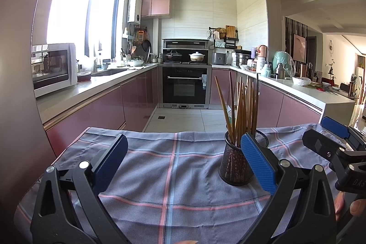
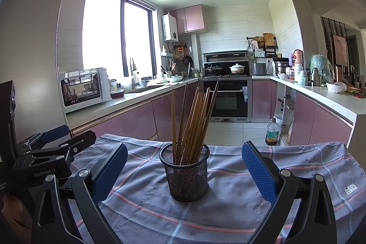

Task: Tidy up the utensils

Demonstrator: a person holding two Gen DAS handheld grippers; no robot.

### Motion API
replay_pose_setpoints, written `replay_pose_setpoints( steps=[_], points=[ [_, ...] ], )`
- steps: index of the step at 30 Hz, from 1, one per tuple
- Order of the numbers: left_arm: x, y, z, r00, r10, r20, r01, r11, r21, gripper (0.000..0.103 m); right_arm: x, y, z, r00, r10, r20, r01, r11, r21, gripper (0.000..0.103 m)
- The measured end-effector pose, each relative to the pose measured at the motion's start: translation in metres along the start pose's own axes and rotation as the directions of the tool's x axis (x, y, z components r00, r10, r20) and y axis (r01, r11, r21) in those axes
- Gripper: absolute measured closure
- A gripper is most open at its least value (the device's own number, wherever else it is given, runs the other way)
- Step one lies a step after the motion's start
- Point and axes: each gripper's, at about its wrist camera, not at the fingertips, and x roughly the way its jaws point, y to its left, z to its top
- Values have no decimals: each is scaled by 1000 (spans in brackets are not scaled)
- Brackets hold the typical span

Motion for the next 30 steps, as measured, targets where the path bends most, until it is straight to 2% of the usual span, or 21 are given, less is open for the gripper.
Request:
replay_pose_setpoints(
  steps=[24, 30],
  points=[
    [0, -2, -5, 1000, 8, -2, -8, 1000, 0, 6, 0, 0, 0, 1000, -3, -1, 3, 1000, -1, 6],
    [3, -3, -12, 1000, 1, -31, -1, 1000, -1, 6, -1, -1, -2, 1000, -13, -6, 13, 1000, -10, 6]
  ],
)
